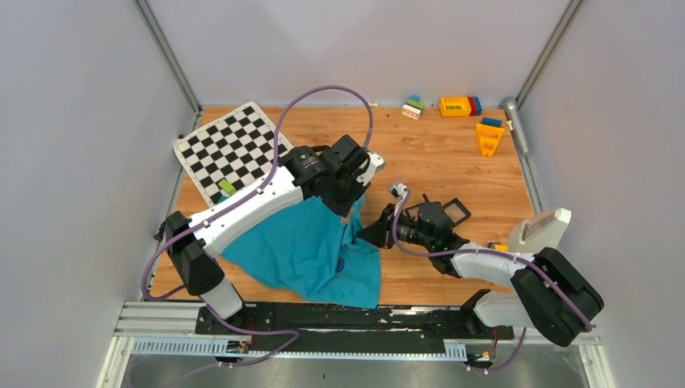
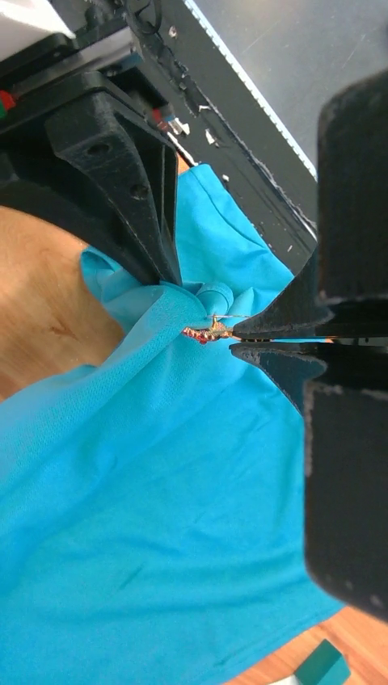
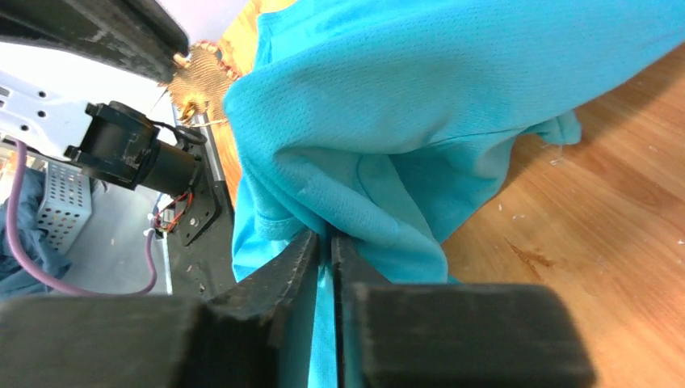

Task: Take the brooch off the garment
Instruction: Remove the brooch from the clothes.

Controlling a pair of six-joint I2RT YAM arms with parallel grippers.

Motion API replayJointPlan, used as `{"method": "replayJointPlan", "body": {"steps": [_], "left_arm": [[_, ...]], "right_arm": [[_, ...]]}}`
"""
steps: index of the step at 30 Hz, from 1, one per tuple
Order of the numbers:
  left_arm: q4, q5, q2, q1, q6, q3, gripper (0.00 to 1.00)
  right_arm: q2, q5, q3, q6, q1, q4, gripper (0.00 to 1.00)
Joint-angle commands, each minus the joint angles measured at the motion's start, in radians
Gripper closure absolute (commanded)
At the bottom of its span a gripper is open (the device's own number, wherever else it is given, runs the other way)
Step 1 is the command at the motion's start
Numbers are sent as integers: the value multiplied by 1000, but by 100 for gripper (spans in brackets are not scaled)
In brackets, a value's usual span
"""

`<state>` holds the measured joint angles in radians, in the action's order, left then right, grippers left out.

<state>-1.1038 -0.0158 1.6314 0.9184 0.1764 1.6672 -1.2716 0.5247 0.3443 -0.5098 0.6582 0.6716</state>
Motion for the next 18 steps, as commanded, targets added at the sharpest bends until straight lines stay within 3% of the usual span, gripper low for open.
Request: {"method": "replayJointPlan", "body": {"steps": [1, 9, 15, 18], "left_arm": [[41, 100, -11, 5, 25, 7, 100], [30, 389, 47, 6, 189, 12, 100], [239, 369, -8, 5, 232, -91, 100], [362, 326, -51, 4, 242, -157, 100]], "right_arm": [[48, 2, 30, 11, 12, 43, 98], [145, -127, 51, 124, 166, -70, 100], [62, -3, 116, 139, 202, -112, 98], [25, 13, 172, 148, 202, -197, 93]]}}
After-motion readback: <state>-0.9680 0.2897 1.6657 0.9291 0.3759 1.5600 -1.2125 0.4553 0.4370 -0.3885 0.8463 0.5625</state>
